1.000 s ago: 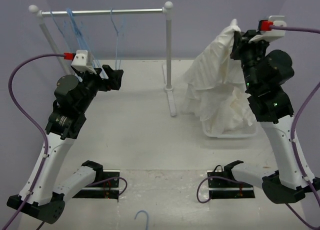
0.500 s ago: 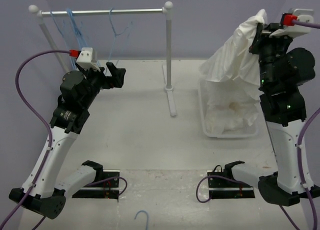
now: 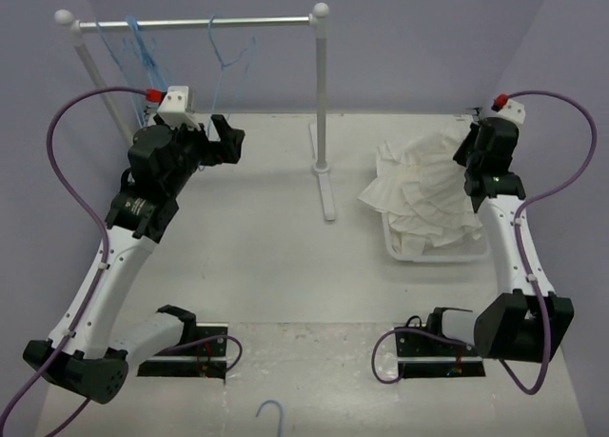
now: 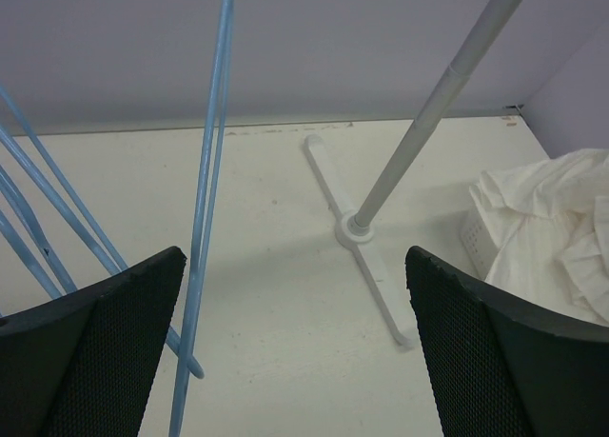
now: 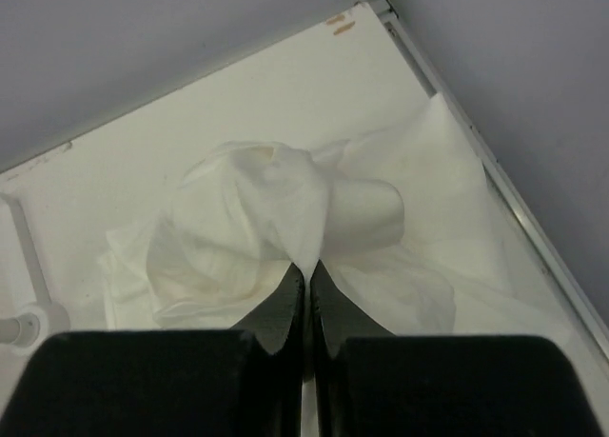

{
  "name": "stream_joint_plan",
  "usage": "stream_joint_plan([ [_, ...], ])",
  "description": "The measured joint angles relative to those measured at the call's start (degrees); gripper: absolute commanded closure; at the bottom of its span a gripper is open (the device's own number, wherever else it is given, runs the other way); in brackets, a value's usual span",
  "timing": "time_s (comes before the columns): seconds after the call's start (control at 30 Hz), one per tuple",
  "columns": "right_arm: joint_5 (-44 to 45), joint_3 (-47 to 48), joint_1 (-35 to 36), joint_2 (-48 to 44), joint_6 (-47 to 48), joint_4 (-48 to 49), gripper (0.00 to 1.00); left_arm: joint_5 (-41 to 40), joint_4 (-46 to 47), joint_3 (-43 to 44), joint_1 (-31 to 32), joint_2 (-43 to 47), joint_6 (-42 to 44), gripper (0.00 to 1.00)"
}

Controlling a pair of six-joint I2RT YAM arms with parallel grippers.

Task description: Remove the skirt from the hanger

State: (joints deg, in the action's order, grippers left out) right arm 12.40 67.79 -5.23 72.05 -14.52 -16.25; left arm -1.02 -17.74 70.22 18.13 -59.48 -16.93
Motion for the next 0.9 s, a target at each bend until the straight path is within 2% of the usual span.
stream_joint_plan([
  [0.2, -3.7, -10.5, 0.1, -2.0, -5.7, 4.5, 1.00, -0.8, -0.6, 0.3, 0.0, -0.6, 0.0, 0.00],
  [0.3, -6.8, -15.0, 0.9, 0.3, -8.6, 4.6, 1.00, -0.9, -0.9, 1.2, 0.0, -1.0, 0.0, 0.00],
  [0.53, -10.4, -11.6, 1.7, 19.1, -14.3, -2.0, 1.00, -0.9, -1.8, 4.7, 0.0, -2.7, 0.0, 0.00],
  [0.67, -10.5, -6.9, 1.7, 25.1, -16.1, -6.7, 0.99, -1.6, -3.7, 8.7, 0.0, -4.4, 0.0, 0.00],
  [0.77, -10.5, -5.7, 1.7, 25.3, -17.0, -8.5, 0.84, -2.5, -4.4, 11.5, 0.0, -5.4, -0.1, 0.00],
  [0.8, -10.5, -5.6, 1.8, 24.8, -17.2, -8.9, 0.61, -2.8, -4.6, 12.3, 0.0, -5.6, -0.1, 0.00],
  [0.87, -10.7, -5.6, 1.9, 23.1, -17.3, -10.0, 0.28, -3.2, -4.7, 13.8, 0.0, -6.1, -0.1, 0.00],
  [0.9, -10.7, -5.6, 2.1, 21.6, -17.1, -10.6, 0.01, -3.5, -4.7, 14.3, 0.0, -6.3, -0.1, 0.00],
])
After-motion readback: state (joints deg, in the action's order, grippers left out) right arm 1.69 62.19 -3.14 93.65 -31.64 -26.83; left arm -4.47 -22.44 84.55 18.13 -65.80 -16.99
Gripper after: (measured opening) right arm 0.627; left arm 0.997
